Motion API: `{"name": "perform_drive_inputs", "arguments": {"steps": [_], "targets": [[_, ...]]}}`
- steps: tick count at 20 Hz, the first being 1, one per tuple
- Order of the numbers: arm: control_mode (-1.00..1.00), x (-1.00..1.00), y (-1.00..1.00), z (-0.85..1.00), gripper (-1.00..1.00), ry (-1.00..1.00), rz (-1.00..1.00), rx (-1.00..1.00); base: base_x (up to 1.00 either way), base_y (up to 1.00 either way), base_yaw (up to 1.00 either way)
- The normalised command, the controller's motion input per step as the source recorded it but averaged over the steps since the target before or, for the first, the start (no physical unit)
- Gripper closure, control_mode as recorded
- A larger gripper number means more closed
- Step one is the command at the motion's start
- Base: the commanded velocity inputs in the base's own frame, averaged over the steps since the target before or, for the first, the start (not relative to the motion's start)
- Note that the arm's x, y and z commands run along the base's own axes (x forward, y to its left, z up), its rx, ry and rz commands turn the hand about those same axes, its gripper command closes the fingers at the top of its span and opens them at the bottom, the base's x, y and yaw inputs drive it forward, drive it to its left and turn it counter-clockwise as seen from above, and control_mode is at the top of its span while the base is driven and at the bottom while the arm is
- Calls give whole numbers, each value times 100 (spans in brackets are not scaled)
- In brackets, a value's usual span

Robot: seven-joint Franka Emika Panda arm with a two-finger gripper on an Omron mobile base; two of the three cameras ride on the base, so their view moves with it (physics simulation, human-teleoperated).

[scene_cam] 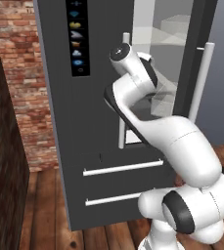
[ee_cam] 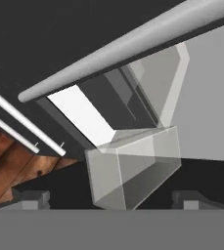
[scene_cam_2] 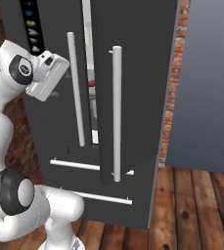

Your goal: Move the hot dog bun to the plate on the dining table and place the condiment next to that plate. Then navigate to the fridge and take the sausage and place it on the plate as well.

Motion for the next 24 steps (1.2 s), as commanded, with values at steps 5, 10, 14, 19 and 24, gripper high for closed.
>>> {"name": "perform_drive_inputs", "arguments": {"steps": [5,10,14,19,24], "targets": [[-100,59,-45,-19,-100,0,-3,0,0,0,0],[-100,50,-50,-16,-100,0,-3,0,0,0,0],[-100,22,-57,-10,-100,0,-7,0,0,0,0],[-100,1,-65,-5,-100,0,-11,0,0,0,0],[-100,-4,-70,0,-100,-3,-14,0,0,0,0]]}}
